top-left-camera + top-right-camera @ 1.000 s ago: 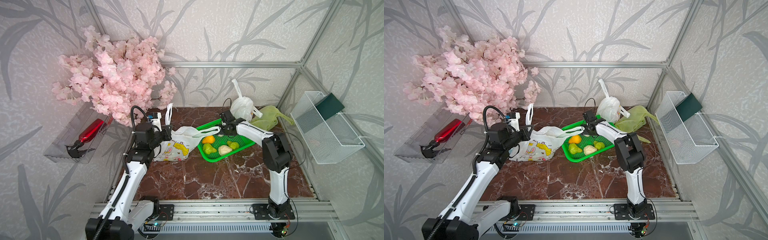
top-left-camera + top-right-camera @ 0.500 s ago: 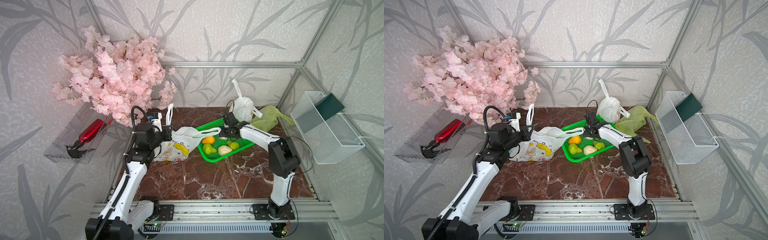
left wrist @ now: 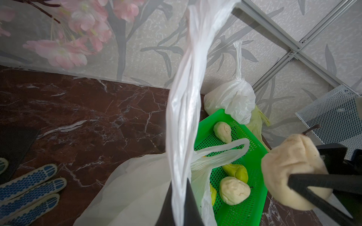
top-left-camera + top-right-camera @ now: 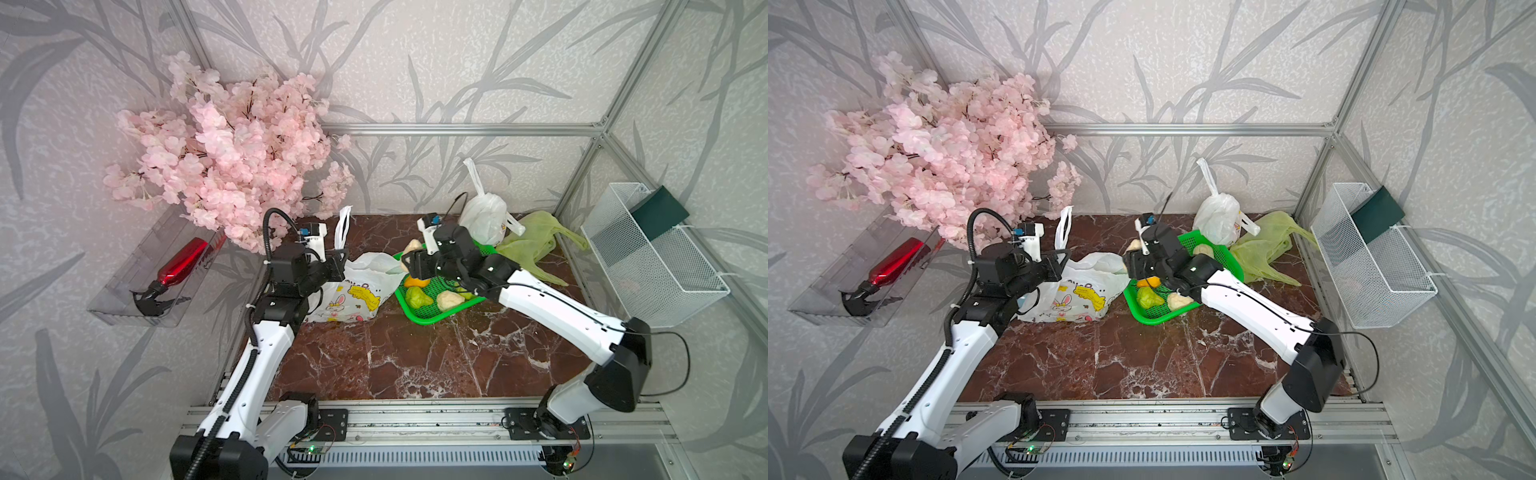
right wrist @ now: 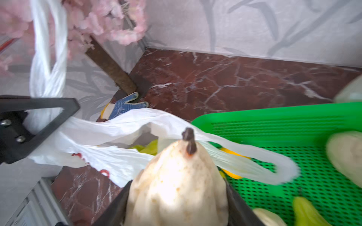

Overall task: Place the pears into plastic bags & tie knots
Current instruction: Place the pear in the plastic bag.

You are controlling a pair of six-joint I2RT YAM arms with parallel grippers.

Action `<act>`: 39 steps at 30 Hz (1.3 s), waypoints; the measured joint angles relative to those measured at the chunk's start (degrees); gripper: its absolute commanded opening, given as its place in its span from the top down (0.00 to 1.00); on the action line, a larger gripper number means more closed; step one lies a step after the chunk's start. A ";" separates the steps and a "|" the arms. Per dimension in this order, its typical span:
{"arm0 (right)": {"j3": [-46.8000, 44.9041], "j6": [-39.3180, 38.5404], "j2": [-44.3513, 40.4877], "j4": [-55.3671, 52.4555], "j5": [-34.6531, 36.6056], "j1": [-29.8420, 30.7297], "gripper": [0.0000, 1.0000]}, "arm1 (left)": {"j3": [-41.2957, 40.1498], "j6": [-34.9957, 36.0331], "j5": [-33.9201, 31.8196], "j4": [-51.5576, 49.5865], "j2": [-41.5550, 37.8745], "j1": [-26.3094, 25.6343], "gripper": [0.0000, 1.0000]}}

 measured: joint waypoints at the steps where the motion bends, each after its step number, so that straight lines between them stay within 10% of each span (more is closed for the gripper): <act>1: 1.51 0.22 2.60 1.07 -1.14 1.07 0.51 | 0.02 0.00 0.31 0.02 0.00 0.00 1.00; 10: 8.46 4.46 22.10 6.69 -10.34 3.43 0.52 | 0.02 0.07 4.11 0.02 -0.04 -0.37 1.00; 24: 22.43 14.71 28.83 6.82 -19.28 1.09 0.52 | 0.02 1.49 8.37 0.44 0.02 -0.72 1.00; 39: 25.46 4.11 34.73 -3.13 -17.46 1.09 0.13 | -1.64 1.40 1.70 -0.02 -2.71 -0.74 1.00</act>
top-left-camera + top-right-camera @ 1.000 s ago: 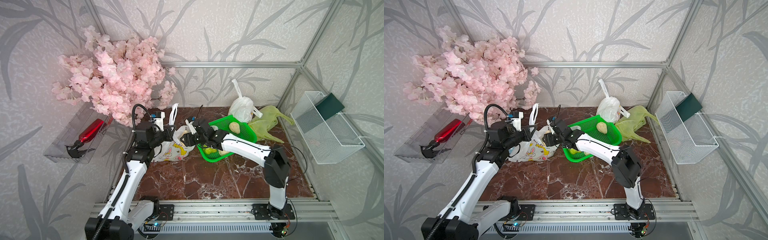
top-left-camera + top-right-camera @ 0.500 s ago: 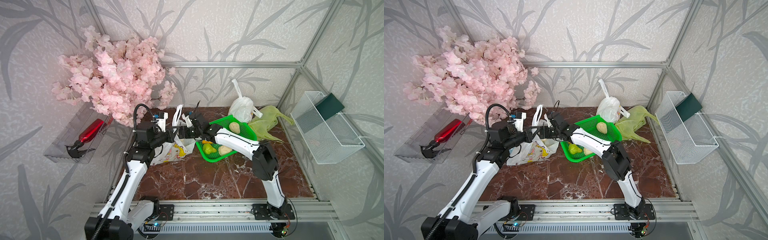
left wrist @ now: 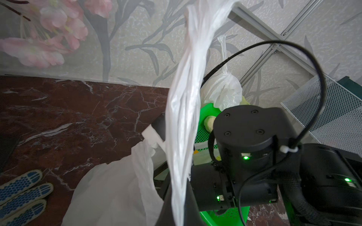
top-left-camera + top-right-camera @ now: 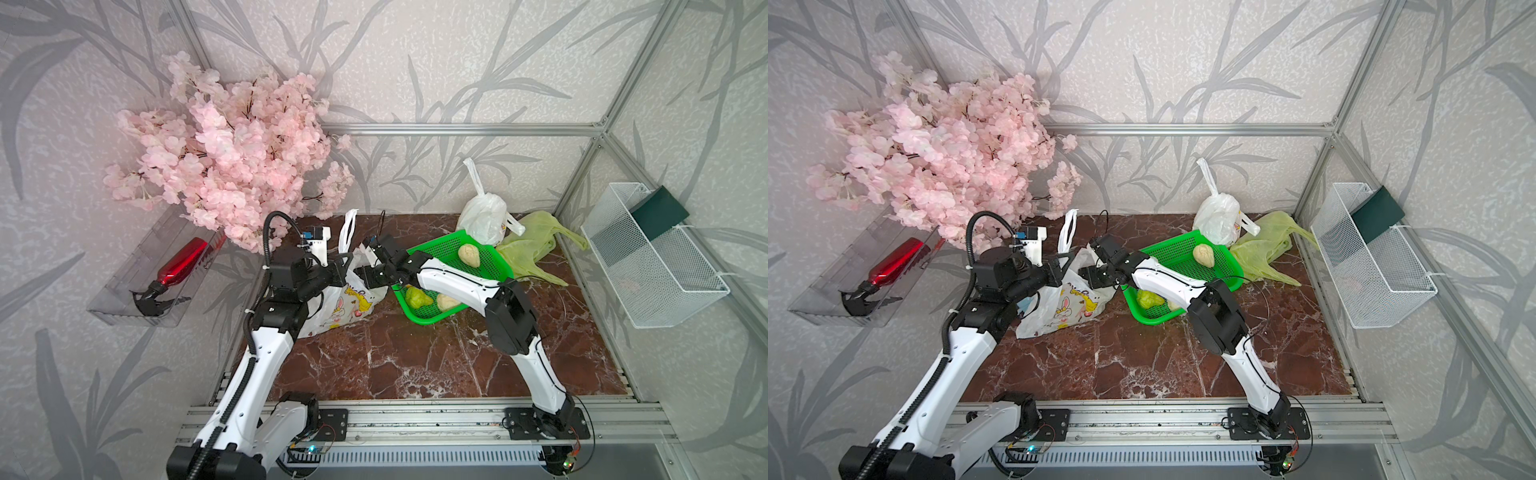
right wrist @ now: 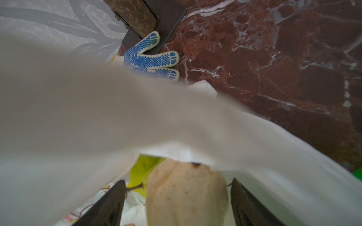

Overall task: Place the pears into plastic bags & tie knots
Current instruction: Place the pear in the plastic bag, then pick up the pear from the basket.

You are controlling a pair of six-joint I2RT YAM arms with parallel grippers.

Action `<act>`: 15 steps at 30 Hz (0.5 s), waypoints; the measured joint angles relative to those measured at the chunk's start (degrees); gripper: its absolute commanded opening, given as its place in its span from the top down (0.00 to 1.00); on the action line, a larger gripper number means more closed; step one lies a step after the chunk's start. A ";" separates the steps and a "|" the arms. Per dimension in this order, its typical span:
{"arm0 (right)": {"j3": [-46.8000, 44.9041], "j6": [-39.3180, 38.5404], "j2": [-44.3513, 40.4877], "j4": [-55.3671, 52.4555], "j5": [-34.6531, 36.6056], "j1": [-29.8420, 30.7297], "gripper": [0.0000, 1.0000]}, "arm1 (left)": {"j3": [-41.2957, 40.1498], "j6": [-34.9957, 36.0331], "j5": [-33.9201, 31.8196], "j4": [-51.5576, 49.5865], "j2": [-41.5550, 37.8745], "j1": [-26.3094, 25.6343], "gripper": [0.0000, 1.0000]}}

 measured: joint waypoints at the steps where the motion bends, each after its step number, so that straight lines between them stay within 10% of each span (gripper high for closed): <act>1: -0.04 -0.37 -1.18 -0.52 -0.61 -0.28 0.13 | 0.00 0.00 -0.70 0.00 0.02 0.02 1.00; 15: -26.47 -3.61 -31.89 0.59 4.74 -24.87 0.19 | 0.07 1.09 -5.29 -1.16 1.16 0.07 1.00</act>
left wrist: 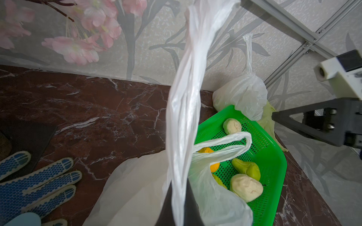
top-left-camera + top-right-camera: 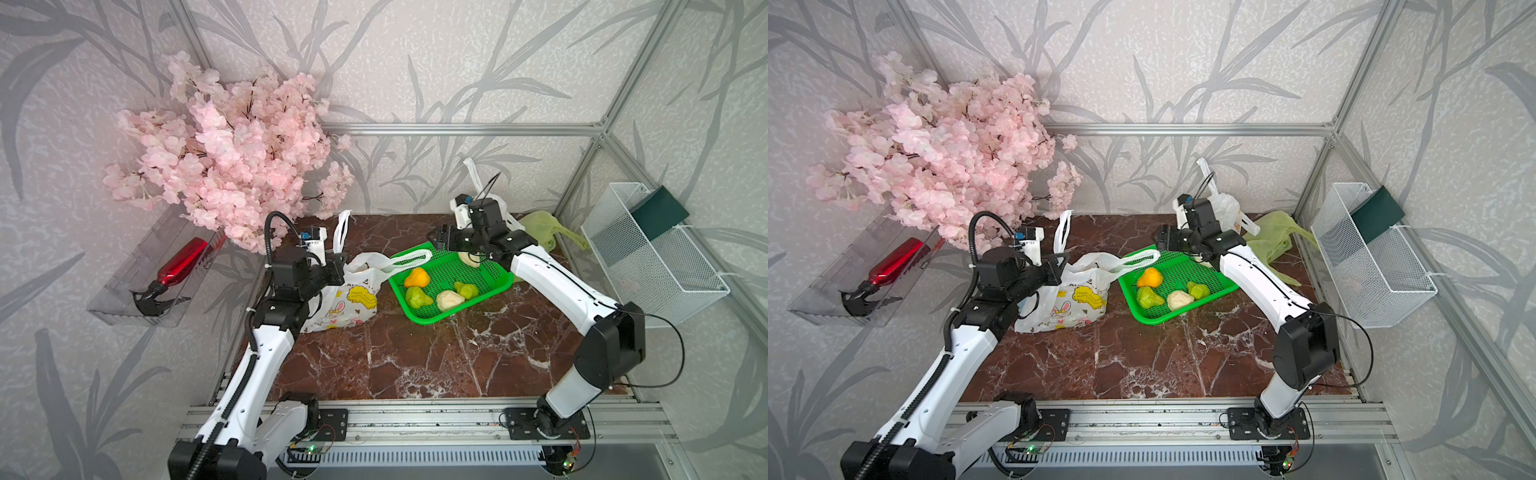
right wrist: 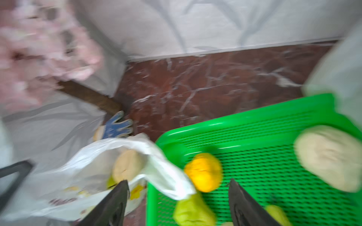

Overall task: Place the pears into plastic bags & tie knots
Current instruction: Pick up the pear from the basket.

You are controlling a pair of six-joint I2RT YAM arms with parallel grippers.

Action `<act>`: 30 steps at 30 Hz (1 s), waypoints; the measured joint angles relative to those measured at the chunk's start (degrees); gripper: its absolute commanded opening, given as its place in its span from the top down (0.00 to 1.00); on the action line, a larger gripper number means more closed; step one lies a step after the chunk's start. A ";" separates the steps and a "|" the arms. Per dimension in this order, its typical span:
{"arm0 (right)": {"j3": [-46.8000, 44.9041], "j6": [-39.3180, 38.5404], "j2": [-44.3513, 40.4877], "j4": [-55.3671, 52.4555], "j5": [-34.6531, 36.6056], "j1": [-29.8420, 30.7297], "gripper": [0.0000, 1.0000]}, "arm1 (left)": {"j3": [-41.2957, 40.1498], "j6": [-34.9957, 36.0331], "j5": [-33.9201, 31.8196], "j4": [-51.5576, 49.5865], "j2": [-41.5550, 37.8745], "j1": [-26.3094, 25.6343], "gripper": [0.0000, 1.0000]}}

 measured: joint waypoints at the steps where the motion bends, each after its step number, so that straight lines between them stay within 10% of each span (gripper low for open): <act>1: -0.76 -0.79 1.11 -0.98 2.08 -1.86 0.19 | 0.02 0.00 0.35 0.00 0.11 -0.02 1.00; 22: 0.17 7.80 21.18 1.42 3.30 9.09 0.19 | 0.98 -0.35 2.10 -0.22 0.50 -0.13 1.00; 30: -1.18 8.79 21.68 5.57 2.93 8.76 0.47 | 1.01 0.07 2.12 -0.92 -0.52 -0.13 1.00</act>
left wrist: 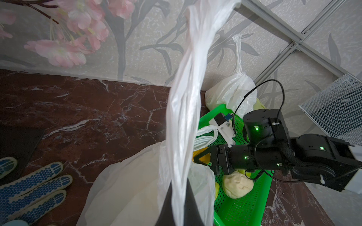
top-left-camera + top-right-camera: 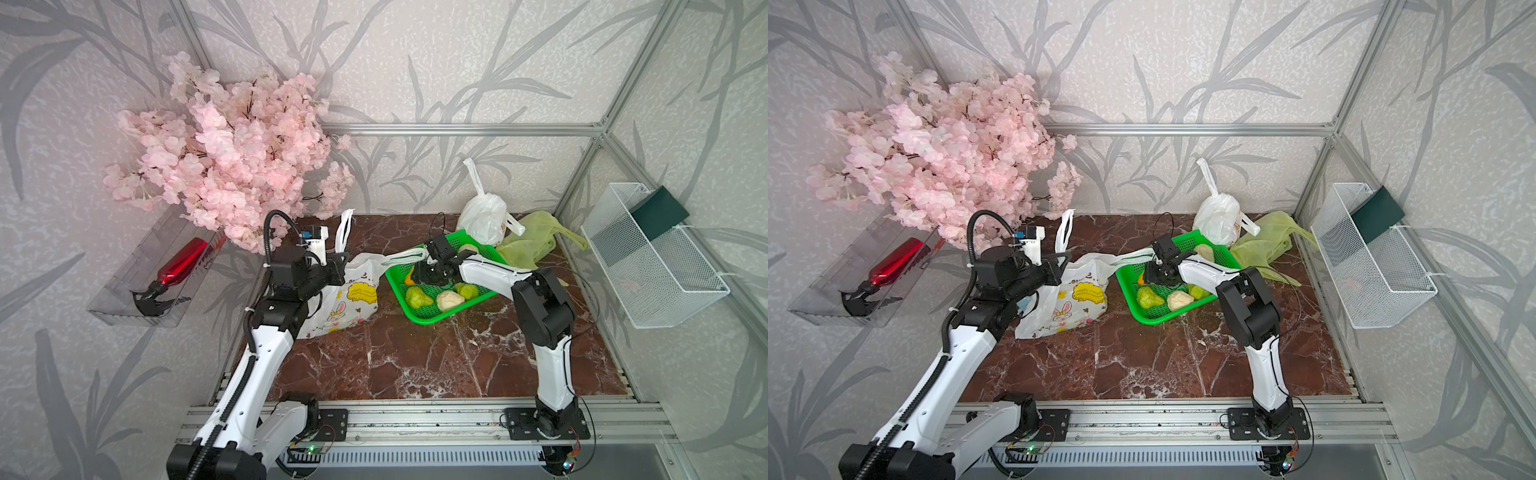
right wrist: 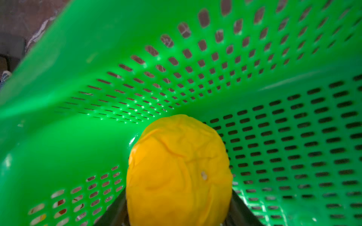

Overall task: Place the pears into plastic bags & tie knots
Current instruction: Pick up the pear from the basket, then place the pear in the plastic bag.

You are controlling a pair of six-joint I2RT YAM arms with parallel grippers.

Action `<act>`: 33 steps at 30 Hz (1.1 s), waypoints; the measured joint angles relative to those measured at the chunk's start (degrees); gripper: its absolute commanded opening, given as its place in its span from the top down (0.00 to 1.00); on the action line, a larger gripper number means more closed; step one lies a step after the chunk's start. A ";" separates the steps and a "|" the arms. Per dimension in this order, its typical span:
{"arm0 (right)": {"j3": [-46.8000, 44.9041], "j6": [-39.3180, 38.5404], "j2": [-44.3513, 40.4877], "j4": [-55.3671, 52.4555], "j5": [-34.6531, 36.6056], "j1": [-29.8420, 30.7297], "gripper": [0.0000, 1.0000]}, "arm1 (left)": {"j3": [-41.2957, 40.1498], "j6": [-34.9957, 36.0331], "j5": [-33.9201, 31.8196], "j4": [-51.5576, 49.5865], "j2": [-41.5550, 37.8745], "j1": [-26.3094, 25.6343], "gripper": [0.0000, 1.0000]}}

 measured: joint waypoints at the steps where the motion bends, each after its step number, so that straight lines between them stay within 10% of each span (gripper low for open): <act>1: -1.46 -0.59 -1.33 0.35 0.04 -0.24 0.49 | 0.00 0.11 -0.02 -0.07 -0.02 0.00 1.00; 15: -8.70 -8.00 -29.73 -4.44 -2.34 2.75 0.54 | 1.64 5.53 4.72 -1.51 0.22 0.02 1.00; 33: 27.78 -20.57 -0.44 -20.28 -4.72 14.49 0.52 | 1.77 9.53 11.30 -3.93 0.15 0.00 1.00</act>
